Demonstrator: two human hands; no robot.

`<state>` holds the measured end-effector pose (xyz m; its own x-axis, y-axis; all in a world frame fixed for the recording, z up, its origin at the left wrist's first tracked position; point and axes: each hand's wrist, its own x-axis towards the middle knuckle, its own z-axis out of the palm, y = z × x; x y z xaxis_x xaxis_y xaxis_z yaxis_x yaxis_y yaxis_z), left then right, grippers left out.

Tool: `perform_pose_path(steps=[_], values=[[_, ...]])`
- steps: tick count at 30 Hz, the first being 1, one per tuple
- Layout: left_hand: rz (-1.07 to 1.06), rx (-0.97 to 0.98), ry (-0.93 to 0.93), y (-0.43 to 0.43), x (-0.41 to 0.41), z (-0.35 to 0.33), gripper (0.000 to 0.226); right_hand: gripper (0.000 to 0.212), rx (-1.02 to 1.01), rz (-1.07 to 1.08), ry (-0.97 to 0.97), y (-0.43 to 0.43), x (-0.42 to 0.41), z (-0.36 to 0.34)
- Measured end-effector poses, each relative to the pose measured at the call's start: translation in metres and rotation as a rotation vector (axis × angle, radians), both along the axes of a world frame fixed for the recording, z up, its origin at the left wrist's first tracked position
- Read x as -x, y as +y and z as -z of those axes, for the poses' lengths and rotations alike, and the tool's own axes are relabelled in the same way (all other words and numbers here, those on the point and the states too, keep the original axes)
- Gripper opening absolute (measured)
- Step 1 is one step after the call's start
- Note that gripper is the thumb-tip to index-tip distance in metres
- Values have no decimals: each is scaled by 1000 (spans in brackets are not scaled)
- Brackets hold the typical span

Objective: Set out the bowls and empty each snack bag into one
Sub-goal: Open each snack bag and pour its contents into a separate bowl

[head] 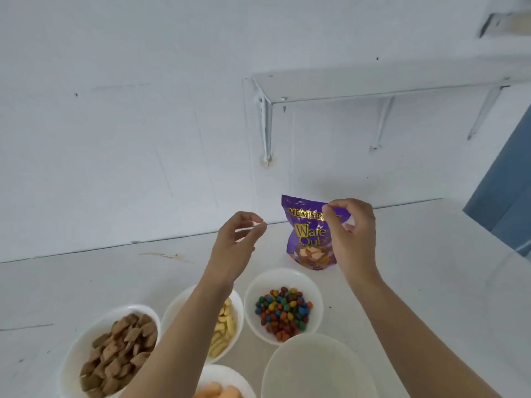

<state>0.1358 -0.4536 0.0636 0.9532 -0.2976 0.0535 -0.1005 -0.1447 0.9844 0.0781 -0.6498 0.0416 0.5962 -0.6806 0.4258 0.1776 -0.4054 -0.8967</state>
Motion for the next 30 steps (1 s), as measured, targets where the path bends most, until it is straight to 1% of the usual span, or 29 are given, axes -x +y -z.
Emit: perform_pose_path(steps=[1,4,7,10,12,15,20,25,30], values=[[6,-11,14,-15,-9,6,5,19,3,30,35,-11,-5,8],[2,-45,47,-51,-29,22,5,10,-48,49,131,-32,-15,25],[-10,-59,83,-77,-44,29,7,14,-154,28,184,-40,-22,34],[6,-33,90,-97,-58,36,12,17,-168,28,164,-46,-32,43],[46,1,95,-107,-65,38,16,14,-181,11,132,-51,-39,50],[99,43,154,-115,-68,37,20,6,-254,-51,131,-53,-44,58],[111,70,162,-113,-65,35,25,5,-240,-100,83,-51,-47,58],[76,122,104,-98,-59,23,24,9,-165,-147,41,-41,-47,40],[20,144,-55,-60,-43,-2,24,10,-200,-273,-5,-11,-43,13]])
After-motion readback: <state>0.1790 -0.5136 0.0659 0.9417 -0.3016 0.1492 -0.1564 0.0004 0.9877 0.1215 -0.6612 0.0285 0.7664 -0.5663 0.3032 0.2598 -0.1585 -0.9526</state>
